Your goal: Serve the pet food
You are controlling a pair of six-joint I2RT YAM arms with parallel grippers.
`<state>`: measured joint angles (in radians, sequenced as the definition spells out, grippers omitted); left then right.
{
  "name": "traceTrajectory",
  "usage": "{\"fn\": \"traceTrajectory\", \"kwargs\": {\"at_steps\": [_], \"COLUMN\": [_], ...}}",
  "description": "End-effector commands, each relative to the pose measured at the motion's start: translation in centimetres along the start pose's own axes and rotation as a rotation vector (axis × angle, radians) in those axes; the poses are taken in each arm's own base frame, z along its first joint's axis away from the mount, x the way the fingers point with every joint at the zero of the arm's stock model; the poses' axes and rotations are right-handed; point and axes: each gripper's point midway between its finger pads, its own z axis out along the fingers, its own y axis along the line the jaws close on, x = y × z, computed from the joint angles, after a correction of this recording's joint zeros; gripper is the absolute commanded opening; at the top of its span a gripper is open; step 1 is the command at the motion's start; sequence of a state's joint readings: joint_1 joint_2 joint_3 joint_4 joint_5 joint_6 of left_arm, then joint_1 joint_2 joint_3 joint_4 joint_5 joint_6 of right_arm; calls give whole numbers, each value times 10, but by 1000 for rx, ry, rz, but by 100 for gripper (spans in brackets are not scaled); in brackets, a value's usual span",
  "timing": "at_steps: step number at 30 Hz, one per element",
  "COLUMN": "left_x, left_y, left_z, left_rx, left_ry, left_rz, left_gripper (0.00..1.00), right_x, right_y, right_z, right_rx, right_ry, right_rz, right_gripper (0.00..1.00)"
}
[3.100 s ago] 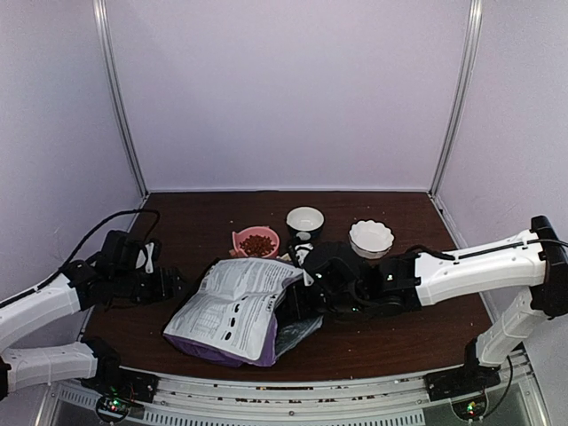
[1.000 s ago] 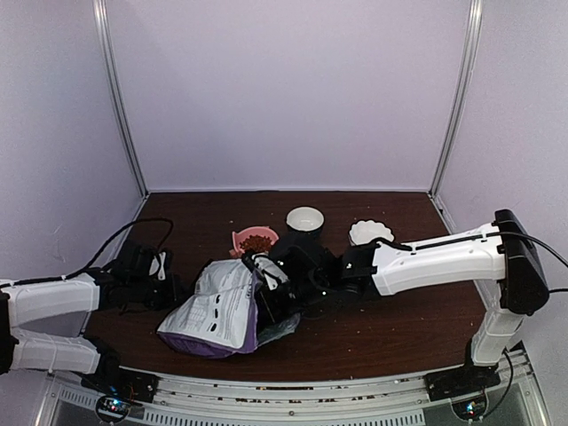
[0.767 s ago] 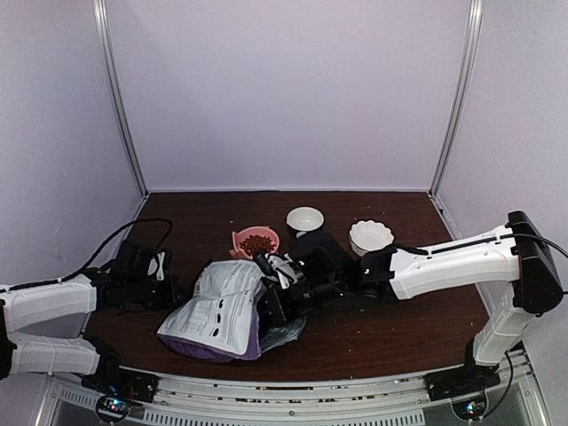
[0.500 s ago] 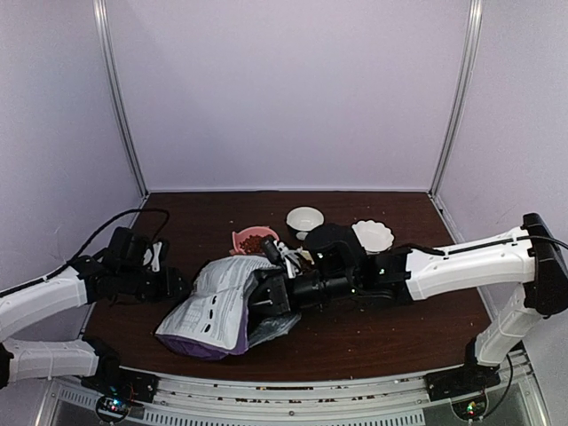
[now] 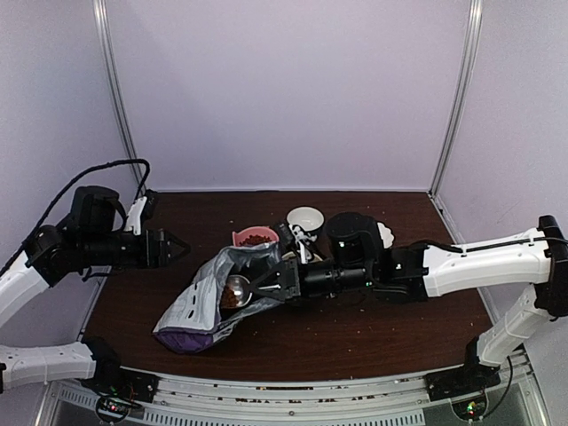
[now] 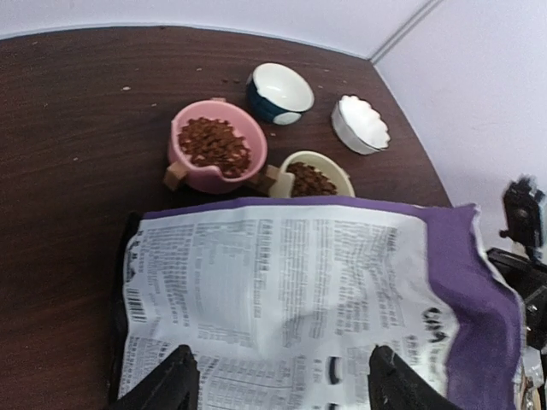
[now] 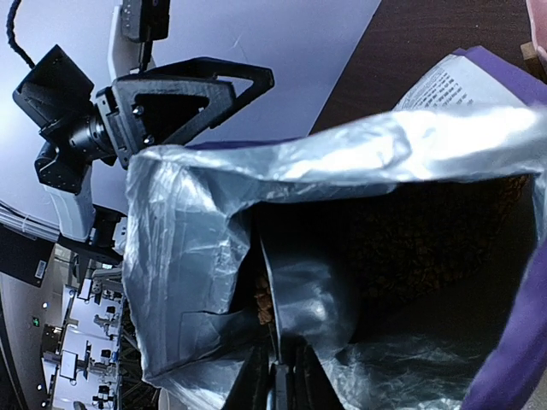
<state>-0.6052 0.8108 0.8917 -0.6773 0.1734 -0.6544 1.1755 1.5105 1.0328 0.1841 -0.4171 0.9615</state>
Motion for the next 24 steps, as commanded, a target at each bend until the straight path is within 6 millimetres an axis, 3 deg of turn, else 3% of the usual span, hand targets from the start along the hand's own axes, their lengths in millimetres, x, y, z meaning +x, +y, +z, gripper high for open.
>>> {"fn": "traceTrajectory", "kwargs": {"at_steps": [1,5,17,19,21,24], "left_x": [-8,-6,-11,-7,0,8], "left_y": [-43,-76,-130,-130,-125,-120], "left_z": [-13,-10,-10,-3,5,11], "left_rx": [77,134,204,195,172,152], "left_ry": [1,40,48,65,95,125], "left_rz": [70,129,235,239,242,237], "left_gripper": [71,74,78,78,71,52], "right_x": [-37,-38,-37,-38,-39,-41], "right_y": [53,50,37,34,32,28], "right_z": [-23,-25,-21,-21,-22,-28], "right_rx": [-170,-150,-119,-112,-109,-116], "right_ry": [-144,-154,-159,-161,-167,-184], "right_rz": [-40,-42,-21,-15,-1,38], "right_gripper": [0,0,0,0,0,0]}}
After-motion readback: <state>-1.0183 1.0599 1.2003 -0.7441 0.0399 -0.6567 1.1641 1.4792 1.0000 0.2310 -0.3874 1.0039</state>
